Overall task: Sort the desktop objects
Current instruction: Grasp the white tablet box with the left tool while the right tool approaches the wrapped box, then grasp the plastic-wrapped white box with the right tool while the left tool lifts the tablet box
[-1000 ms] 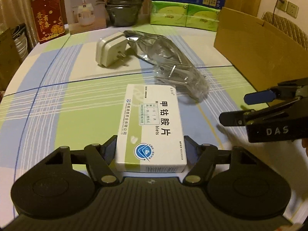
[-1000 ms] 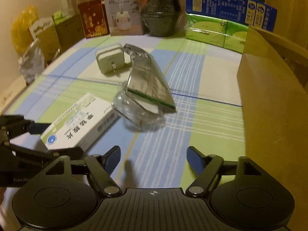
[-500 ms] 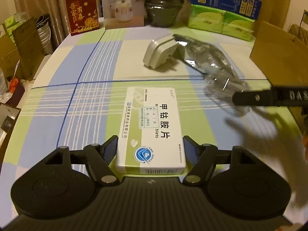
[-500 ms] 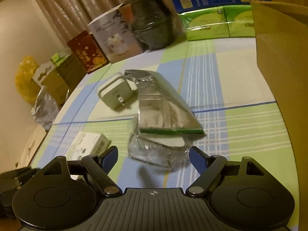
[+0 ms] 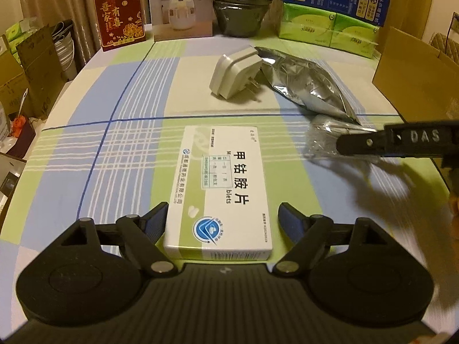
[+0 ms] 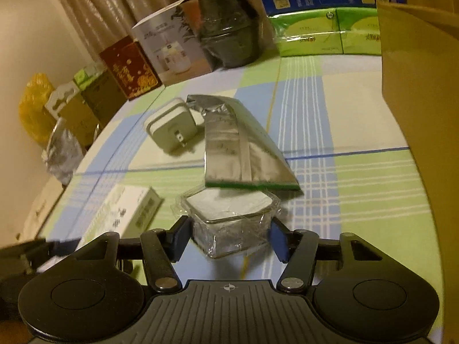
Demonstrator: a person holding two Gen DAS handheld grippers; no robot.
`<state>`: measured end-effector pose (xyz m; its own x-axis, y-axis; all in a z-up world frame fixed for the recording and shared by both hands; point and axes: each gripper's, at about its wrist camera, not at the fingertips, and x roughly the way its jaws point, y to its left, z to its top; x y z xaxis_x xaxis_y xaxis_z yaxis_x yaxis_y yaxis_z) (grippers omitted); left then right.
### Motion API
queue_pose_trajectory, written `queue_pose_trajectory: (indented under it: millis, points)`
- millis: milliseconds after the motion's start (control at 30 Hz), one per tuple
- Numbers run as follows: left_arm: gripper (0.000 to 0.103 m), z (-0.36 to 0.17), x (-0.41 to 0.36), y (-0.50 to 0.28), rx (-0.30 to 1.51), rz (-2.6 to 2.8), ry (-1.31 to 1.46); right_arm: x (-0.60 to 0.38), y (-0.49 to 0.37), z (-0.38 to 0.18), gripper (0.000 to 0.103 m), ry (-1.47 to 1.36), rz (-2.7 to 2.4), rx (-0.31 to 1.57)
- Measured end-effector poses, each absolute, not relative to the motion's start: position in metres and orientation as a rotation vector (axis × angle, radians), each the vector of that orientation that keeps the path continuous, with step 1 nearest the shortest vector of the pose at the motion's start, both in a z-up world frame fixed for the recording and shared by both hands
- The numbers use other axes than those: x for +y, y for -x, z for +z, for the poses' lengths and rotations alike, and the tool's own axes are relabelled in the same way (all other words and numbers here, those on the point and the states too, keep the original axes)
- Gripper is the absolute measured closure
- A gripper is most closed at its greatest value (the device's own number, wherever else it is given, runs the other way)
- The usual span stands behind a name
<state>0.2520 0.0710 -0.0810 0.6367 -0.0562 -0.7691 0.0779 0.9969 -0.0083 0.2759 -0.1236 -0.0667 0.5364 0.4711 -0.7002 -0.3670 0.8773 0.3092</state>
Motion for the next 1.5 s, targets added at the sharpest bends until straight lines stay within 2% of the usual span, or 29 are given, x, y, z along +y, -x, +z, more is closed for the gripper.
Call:
queue_pose_trajectory:
  millis: [33,100,233,267,333,367,400,467,633,700,800,833,900,933,1000,1100,1233,1500]
  points:
    - [0.025,-0.081,0.071,-0.252,0.878,-0.079,-0.027,-0.122,-0.268,-0.065,0.047,-0.083,0.495,0.863]
    - [0.035,-0.082,0.07,-0.25,0.88,-0.083,-0.03,-0.118,-0.25,-0.061,0.047,0.007,0.497,0.843]
    - [0.035,-0.082,0.068,-0.243,0.881,-0.098,-0.026,-0.111,-0.216,-0.063,0.046,0.132,0.555,0.86]
    - [0.035,-0.082,0.067,-0.239,0.883,-0.099,-0.027,-0.112,-0.209,-0.063,0.041,0.147,0.565,0.867]
    - [0.035,-0.081,0.066,-0.23,0.892,-0.106,-0.026,-0.114,-0.196,-0.062,0.026,0.177,0.572,0.865]
    - [0.035,-0.08,0.066,-0.224,0.897,-0.11,-0.022,-0.115,-0.19,-0.06,0.014,0.197,0.569,0.851]
    - [0.035,-0.079,0.066,-0.218,0.906,-0.118,-0.019,-0.116,-0.186,-0.058,0.01,0.215,0.565,0.829]
    - [0.035,-0.077,0.066,-0.208,0.918,-0.135,-0.024,-0.115,-0.183,-0.056,0.009,0.262,0.57,0.791]
    - [0.034,-0.077,0.072,-0.197,0.91,-0.134,0.002,-0.105,-0.194,-0.06,0.009,0.357,0.611,0.741]
    - [0.027,-0.076,0.074,-0.198,0.903,-0.125,0.013,-0.101,-0.198,-0.065,0.009,0.376,0.639,0.73]
    - [0.022,-0.076,0.075,-0.2,0.885,-0.11,0.011,-0.096,-0.204,-0.075,0.01,0.4,0.669,0.757]
    - [0.022,-0.077,0.075,-0.201,0.883,-0.108,0.013,-0.095,-0.206,-0.078,0.012,0.393,0.67,0.771]
    - [0.021,-0.078,0.073,-0.203,0.881,-0.107,0.008,-0.097,-0.211,-0.081,0.031,0.348,0.649,0.801]
    - [0.021,-0.079,0.072,-0.204,0.88,-0.104,0.002,-0.1,-0.216,-0.081,0.033,0.293,0.646,0.829]
    - [0.021,-0.08,0.07,-0.206,0.874,-0.105,-0.006,-0.104,-0.22,-0.079,0.04,0.22,0.635,0.857]
    - [0.021,-0.079,0.067,-0.209,0.862,-0.111,-0.009,-0.107,-0.221,-0.076,0.043,0.202,0.61,0.859]
    - [0.022,-0.08,0.06,-0.216,0.85,-0.119,-0.036,-0.113,-0.221,-0.073,0.043,0.165,0.566,0.858]
    - [0.035,-0.085,0.058,-0.219,0.853,-0.107,-0.062,-0.116,-0.22,-0.072,0.043,0.135,0.556,0.864]
